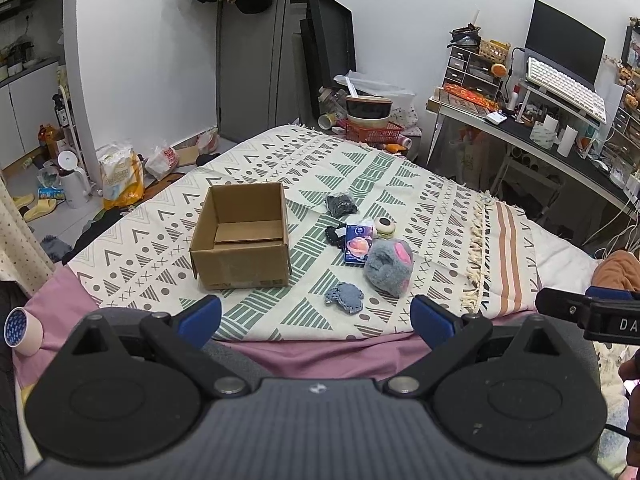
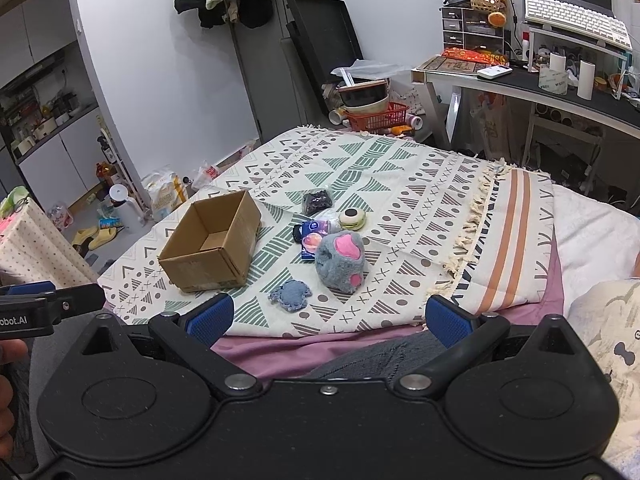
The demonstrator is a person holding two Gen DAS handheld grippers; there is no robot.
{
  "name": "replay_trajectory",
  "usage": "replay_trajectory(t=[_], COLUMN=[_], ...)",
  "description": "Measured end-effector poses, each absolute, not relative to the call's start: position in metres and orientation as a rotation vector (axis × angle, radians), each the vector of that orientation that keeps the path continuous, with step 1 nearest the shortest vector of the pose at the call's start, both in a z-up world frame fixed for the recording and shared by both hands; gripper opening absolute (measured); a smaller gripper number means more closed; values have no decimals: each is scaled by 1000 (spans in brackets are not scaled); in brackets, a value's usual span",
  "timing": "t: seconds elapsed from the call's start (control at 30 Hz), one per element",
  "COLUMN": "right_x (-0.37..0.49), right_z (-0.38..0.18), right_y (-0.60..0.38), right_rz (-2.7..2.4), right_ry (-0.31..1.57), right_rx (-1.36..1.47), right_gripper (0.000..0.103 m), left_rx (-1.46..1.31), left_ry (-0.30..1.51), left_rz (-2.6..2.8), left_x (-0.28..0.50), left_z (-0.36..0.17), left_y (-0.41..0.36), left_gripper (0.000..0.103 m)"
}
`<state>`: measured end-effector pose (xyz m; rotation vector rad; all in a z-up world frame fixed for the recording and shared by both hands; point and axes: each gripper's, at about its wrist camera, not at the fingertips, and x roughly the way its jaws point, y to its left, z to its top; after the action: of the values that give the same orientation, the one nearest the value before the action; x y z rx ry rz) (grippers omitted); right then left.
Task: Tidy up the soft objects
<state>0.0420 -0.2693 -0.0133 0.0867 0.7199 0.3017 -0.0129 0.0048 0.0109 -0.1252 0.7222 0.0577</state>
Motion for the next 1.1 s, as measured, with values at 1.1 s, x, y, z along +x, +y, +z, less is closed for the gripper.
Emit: replay_trajectory(t=[1.1], right_x=[38], right_z=[-9], right_y=[-272], right_rz=[302], right_ry=[710], right_rx=[93], right_gripper=[103], left_rx=[-104], left_ry=[718], left_rz=[54], left_x=[-14], left_z=[19], left_y=[-1], left_gripper=[100])
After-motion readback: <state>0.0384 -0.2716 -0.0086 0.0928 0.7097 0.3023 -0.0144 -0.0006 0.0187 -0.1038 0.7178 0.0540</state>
